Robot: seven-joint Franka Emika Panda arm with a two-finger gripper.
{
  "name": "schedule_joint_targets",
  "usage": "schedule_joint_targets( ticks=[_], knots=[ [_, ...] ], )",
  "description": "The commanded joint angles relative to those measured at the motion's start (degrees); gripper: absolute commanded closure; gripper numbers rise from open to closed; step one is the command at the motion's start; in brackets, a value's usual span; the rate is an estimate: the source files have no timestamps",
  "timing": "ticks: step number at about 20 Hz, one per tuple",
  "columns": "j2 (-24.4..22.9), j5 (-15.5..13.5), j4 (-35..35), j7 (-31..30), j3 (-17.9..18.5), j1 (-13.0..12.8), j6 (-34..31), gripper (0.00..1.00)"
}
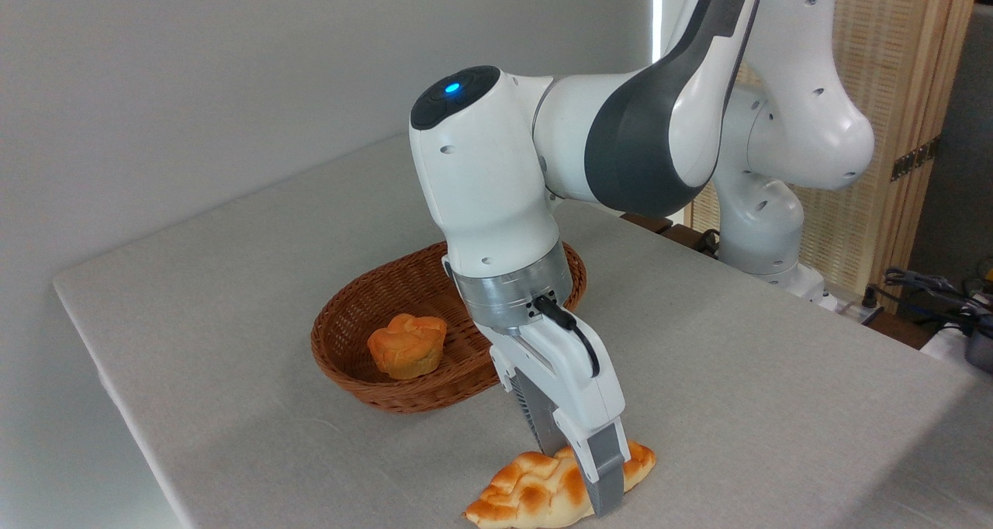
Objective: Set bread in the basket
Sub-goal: 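Close the gripper on the braided bread loaf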
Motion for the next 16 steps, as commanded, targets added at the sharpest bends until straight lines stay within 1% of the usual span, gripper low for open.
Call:
schedule_joint_targets(
  ticks=[1,2,3,4,5,6,7,9,16],
  knots=[
    [0.3,0.1,-0.5,0.7,0.4,-0.3,1.3,0.0],
    [0.7,0.1,-0.6,0.6,0.4,-0.3,1.3,0.04],
    [0.8,0.1,-0.8,0.3,0.4,-0.3,1.3,0.16],
    [1.0,0.1,-0.8,0.3,0.4,-0.3,1.3,0.37],
    [1.0,0.1,-0.8,0.3,0.4,-0.3,1.3,0.64],
    [1.2,0.1,-0.8,0.4,0.4,-0.4,1.3,0.85],
    [1.4,0.1,-0.8,0.5,0.4,-0.6,1.3,0.94],
    [1.6,0.1,-0.8,0.6,0.3,-0.7,1.3,1.0],
    [2.2,0.1,-0.8,0.6,0.3,-0.7,1.1,1.0]
  ],
)
